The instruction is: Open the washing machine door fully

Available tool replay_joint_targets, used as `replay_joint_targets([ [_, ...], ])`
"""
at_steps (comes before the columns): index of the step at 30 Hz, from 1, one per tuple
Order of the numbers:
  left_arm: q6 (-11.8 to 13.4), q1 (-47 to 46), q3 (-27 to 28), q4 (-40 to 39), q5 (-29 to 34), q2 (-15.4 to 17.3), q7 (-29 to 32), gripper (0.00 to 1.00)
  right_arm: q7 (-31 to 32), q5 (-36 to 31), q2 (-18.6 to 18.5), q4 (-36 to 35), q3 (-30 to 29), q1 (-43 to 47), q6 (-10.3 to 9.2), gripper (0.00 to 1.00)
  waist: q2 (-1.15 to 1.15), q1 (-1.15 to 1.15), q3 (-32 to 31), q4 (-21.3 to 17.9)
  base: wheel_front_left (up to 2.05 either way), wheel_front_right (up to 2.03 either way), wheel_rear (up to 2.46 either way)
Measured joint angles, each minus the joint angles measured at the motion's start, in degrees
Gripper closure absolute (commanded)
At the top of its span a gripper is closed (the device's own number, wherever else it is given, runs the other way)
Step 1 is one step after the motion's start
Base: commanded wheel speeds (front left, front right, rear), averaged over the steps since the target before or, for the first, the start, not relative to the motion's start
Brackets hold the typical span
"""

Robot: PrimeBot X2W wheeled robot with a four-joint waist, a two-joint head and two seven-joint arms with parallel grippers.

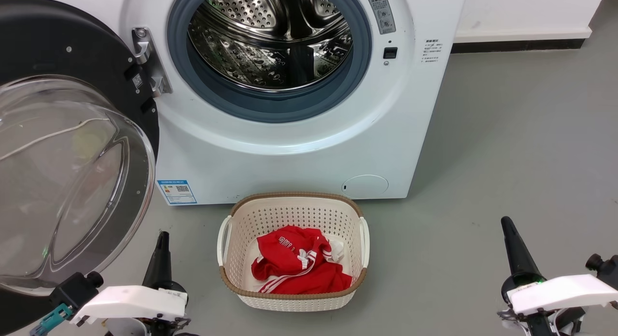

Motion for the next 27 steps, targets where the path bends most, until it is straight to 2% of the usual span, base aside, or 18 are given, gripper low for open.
replay_joint_targets([
  [27,-1.25,-1.53,1.01,1.36,-17.57,-0.18,4.19,1.00,2.82,17.08,-0.11,2.12,-1.23,-1.77,-0.01,1.00,0.00,0.00,-0.21,0.51,0.00,0.00,0.00],
])
